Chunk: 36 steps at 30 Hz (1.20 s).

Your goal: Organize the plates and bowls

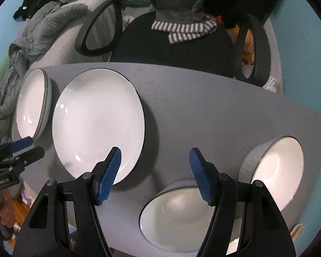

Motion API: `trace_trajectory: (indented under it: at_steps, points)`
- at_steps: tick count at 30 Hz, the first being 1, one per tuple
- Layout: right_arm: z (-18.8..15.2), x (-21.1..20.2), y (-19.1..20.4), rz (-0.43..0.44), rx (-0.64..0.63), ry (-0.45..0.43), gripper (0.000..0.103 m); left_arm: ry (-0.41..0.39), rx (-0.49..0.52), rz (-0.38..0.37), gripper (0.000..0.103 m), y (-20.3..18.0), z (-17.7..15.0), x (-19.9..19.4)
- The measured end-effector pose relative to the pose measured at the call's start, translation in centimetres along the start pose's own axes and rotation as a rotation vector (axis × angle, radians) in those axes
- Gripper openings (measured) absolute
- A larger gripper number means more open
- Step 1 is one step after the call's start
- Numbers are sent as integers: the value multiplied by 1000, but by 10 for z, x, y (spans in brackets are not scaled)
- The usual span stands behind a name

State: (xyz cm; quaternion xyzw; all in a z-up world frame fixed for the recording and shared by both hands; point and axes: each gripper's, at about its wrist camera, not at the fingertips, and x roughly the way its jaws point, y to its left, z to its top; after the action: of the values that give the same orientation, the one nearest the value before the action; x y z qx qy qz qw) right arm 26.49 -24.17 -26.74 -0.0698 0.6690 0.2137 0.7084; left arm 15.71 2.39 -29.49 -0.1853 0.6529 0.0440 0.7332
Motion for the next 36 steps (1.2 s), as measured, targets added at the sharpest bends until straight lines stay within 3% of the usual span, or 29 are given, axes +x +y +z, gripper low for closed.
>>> trace_trajectory:
  at_steps: [11,14,18,25,28,36]
  points:
    - [28,29,-1,60,-49,50,66,18,-107,18,75,9,23,21]
    - [33,34,0,74,-60,62,58,30,-121,10,74,9,28,27]
    - [38,40,1,82,-79,84,38,41,-123,5,52,6,32,32]
    - [40,47,6,120,-107,111,17,70,-138,-42,23,5,38,35]
    - [41,48,11,129,-121,113,10,78,-98,-16,21,-2,41,35]
    - [38,45,16,115,-114,109,10,93,-24,9,19,-10,45,35]
